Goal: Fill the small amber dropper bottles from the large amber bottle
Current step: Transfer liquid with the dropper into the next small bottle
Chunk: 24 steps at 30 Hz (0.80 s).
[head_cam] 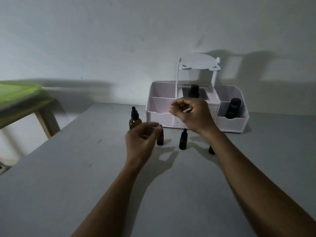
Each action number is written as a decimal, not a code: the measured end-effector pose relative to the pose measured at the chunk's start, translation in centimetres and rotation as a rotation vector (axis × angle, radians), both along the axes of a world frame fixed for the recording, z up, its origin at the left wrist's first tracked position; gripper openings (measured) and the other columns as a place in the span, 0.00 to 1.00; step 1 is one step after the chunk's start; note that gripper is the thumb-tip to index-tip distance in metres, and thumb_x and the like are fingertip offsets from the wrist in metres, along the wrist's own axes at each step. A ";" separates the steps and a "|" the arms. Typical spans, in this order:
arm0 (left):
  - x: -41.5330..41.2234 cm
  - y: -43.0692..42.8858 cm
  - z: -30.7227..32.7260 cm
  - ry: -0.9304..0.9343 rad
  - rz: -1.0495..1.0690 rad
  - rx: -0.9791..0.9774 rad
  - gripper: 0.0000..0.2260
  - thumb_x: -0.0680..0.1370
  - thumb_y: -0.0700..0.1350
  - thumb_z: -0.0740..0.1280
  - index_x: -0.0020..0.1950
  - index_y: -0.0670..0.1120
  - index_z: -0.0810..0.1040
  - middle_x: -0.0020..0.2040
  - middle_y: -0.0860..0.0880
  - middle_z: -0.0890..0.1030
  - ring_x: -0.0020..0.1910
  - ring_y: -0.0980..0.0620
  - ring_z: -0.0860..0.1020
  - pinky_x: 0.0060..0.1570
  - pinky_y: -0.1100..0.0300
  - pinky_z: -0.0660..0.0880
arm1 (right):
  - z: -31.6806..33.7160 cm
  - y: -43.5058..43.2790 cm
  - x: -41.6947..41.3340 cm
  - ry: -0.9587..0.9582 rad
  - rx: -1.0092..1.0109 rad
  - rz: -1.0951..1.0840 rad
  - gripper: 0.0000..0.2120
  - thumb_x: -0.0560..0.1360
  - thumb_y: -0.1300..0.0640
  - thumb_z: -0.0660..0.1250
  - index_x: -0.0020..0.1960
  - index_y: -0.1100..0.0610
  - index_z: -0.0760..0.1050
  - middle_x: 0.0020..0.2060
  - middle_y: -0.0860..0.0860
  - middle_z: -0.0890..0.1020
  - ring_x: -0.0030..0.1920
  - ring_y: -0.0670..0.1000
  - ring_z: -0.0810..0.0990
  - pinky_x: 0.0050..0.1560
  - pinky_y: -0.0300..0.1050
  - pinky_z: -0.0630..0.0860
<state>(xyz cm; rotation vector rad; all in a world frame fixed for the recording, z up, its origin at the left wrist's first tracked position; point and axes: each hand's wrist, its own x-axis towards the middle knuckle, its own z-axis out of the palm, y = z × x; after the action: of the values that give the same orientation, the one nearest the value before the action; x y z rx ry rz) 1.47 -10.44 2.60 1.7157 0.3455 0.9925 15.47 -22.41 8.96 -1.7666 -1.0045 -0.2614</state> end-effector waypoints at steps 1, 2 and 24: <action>-0.5 1.0 0.3 -0.072 0.079 -0.044 0.08 0.73 0.49 0.75 0.49 0.48 0.86 0.38 0.51 0.85 0.36 0.55 0.83 0.38 0.58 0.81 | 0.1 1.0 -0.4 0.021 0.017 0.014 0.07 0.72 0.56 0.76 0.48 0.57 0.85 0.40 0.49 0.86 0.41 0.47 0.83 0.43 0.34 0.80; -0.8 2.1 0.6 -0.112 0.151 -0.078 0.07 0.73 0.49 0.74 0.49 0.48 0.86 0.37 0.51 0.85 0.35 0.56 0.82 0.37 0.58 0.81 | 0.2 2.1 -0.7 0.042 0.028 0.029 0.07 0.72 0.56 0.76 0.49 0.57 0.85 0.40 0.49 0.86 0.41 0.48 0.84 0.45 0.36 0.81; -0.3 8.2 -2.6 0.241 -0.003 -0.076 0.27 0.73 0.43 0.76 0.71 0.49 0.75 0.61 0.46 0.82 0.56 0.49 0.83 0.56 0.47 0.81 | -1.5 12.1 -3.9 0.096 -0.064 -0.015 0.10 0.71 0.53 0.77 0.46 0.59 0.86 0.41 0.52 0.87 0.42 0.47 0.84 0.50 0.41 0.81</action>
<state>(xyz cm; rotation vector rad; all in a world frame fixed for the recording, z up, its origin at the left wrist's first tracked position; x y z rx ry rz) 1.21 -2.28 0.04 1.7692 0.5299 0.7612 11.56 -10.31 7.49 -1.8274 -0.9398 -0.1542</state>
